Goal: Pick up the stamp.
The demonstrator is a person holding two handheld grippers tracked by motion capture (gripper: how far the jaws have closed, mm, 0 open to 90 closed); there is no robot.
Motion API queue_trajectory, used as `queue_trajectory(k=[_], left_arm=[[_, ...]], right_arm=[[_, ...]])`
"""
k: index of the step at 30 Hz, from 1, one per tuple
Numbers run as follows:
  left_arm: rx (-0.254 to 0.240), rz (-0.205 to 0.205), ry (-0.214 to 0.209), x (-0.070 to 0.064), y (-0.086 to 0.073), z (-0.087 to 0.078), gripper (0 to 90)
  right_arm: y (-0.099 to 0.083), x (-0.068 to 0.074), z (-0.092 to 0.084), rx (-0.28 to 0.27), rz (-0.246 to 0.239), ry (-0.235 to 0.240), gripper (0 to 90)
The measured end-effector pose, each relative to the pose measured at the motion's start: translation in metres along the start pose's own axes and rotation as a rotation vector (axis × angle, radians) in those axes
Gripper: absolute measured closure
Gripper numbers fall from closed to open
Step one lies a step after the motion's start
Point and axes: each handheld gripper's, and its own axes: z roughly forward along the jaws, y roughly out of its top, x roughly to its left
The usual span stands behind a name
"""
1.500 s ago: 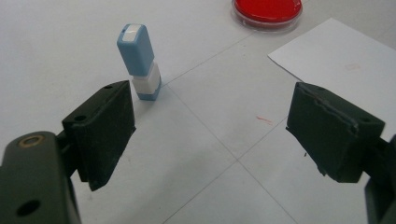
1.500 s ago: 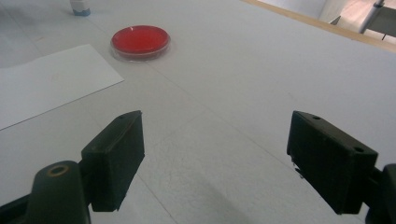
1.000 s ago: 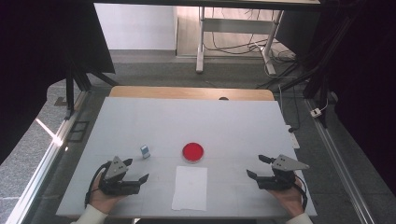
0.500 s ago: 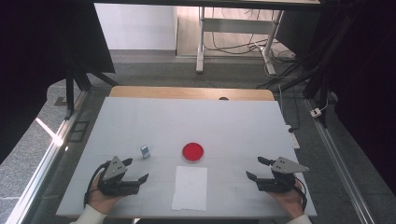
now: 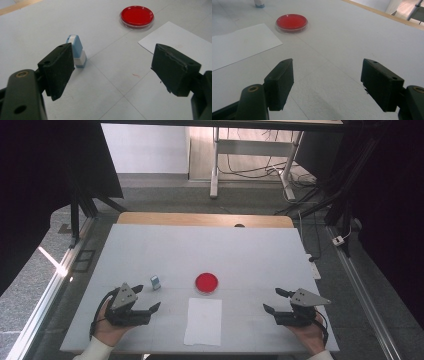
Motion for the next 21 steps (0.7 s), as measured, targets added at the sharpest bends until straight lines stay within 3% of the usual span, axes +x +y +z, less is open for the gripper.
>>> queue_trajectory(k=[21], left_arm=[[0.032,0.014,0.022,0.01,0.021,0.006,18.6]], right_arm=[[-0.002,0.001,0.002,0.013,0.005,0.0,26.4]])
